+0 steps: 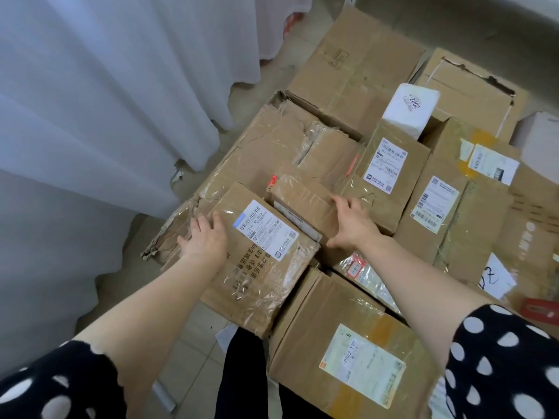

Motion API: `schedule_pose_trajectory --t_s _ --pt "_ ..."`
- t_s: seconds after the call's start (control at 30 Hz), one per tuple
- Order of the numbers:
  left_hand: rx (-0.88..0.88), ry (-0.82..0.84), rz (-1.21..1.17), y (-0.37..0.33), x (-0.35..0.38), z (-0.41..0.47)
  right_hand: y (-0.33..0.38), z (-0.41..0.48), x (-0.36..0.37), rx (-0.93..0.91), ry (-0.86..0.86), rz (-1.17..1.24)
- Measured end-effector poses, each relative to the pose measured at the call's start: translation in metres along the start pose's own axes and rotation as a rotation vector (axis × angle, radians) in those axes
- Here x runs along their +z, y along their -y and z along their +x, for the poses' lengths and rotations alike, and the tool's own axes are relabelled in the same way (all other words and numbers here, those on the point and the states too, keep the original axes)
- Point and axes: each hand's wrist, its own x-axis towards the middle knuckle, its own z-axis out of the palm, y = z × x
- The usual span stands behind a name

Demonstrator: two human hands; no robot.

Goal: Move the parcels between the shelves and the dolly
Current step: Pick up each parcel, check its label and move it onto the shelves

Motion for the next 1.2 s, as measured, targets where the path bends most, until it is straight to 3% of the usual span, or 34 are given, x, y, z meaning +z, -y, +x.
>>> schedule_pose_trajectory --t_s 0.13,0.33,0.6,0.7,0.97,1.07,1.13,1.2 --pt "-0.015 0.014 -0.107 0.007 0.001 0.002 0.005 0.001 -0.003 -0.011 -0.056 -0.052" --pt "-0.040 0.026 -0.097 0.012 0.001 -0.002 0.040 0.013 -0.034 -0.127 -0.158 0.159" --pt "-0.081 0.084 -0.222 0.029 -0.002 0.011 0.067 0.062 -0.039 -0.008 0.015 0.460" --pt "-0.068 0.131 -0.295 0.034 -0.004 0.020 0.062 0.078 -0.032 0.115 0.024 0.330" --pt "-0.011 0.178 -0.425 0.053 -0.006 0.043 0.069 0.097 -0.025 0.120 -0.192 -0.031" --pt "-0.018 0.216 -0.457 0.056 -0.007 0.045 0.082 0.081 -0.017 -0.089 -0.323 -0.194" --pt "-0.012 0.242 -0.476 0.057 -0.008 0.045 0.092 0.069 -0.002 -0.196 -0.200 -0.153" --pt "-0.013 0.269 -0.487 0.058 -0.009 0.045 0.099 0.055 0.013 -0.095 0.086 -0.106"
